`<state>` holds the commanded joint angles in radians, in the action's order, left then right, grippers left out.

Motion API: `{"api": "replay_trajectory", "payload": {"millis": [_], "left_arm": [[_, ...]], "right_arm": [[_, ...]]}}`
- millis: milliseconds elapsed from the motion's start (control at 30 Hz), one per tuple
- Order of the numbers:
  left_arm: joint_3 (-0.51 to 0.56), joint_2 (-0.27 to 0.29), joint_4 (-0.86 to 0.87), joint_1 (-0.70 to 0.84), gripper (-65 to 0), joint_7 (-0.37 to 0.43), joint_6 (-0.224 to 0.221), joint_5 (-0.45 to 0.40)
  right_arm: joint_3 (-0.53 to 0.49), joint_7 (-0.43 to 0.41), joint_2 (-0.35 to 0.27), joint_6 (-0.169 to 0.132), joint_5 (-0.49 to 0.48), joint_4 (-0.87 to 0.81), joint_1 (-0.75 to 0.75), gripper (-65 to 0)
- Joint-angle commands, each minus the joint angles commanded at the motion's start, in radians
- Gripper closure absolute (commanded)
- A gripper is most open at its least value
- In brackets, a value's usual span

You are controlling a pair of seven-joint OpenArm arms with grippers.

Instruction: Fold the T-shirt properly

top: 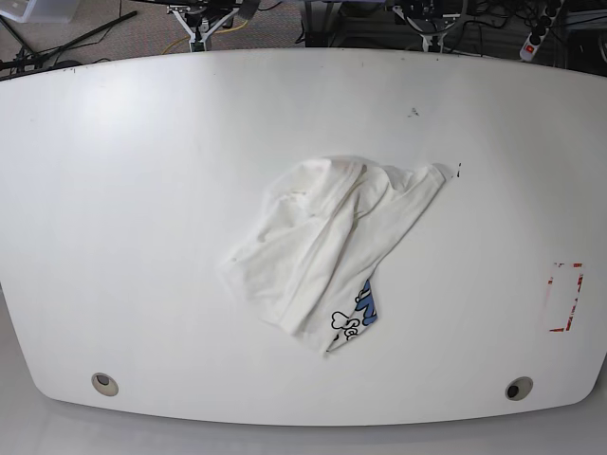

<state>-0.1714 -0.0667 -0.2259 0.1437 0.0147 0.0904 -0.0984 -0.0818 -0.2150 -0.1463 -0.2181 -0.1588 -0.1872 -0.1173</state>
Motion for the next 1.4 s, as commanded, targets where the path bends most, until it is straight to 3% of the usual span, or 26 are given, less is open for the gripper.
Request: {"api": "replay_trajectory", "payload": {"millis": [167, 233, 300, 367, 400, 533, 900, 1133, 1400], "left_arm": [[-0.004, -0.003, -0.001, 0.007, -36.4, 0.037, 0.0, 0.0], [-0.01, 0.004, -0.003, 0.084, -36.8, 0.229, -0.006, 0.003], [-0.012, 0.005, -0.008, 0.099, -36.6, 0.247, -0.005, 0.004], [-0.013, 0.004, -0.012, 0.113, -36.5, 0.261, -0.005, 0.004], [-0.003, 0.006, 0.004, 0.09, -37.5, 0.221, -0.002, -0.004], [-0.001, 0.006, 0.004, 0.09, -37.5, 0.221, -0.002, -0.004], [-0.001, 0.006, -0.004, 0.093, -37.5, 0.227, -0.002, -0.004], [-0.001, 0.006, -0.068, 0.179, -37.4, 0.342, -0.001, -0.004], [-0.003, 0.008, -0.298, 0.34, -37.4, 0.351, -0.001, 0.001]], "right_arm": [[-0.002, -0.002, 0.0, 0.0, -0.002, 0.0, 0.001, -19.1], [0.016, -0.016, 0.007, -0.003, 0.001, -0.202, -0.144, -18.6], [0.019, -0.014, 0.009, -0.003, 0.003, -0.252, -0.177, -18.7], [0.026, -0.013, 0.014, 0.0, 0.007, -0.3, -0.21, -18.6], [0.003, 0.013, 0.021, -0.002, -0.002, -0.22, -0.143, -18.5], [0.003, 0.01, 0.037, -0.002, -0.003, -0.17, -0.12, -18.4], [0.003, -0.005, 0.04, -0.002, -0.002, -0.166, -0.123, -18.1], [0.003, -0.053, 0.037, -0.002, -0.002, -0.269, -0.196, -18.1], [0.004, -0.051, 0.034, -0.002, -0.002, -0.444, -0.338, -18.1]]}}
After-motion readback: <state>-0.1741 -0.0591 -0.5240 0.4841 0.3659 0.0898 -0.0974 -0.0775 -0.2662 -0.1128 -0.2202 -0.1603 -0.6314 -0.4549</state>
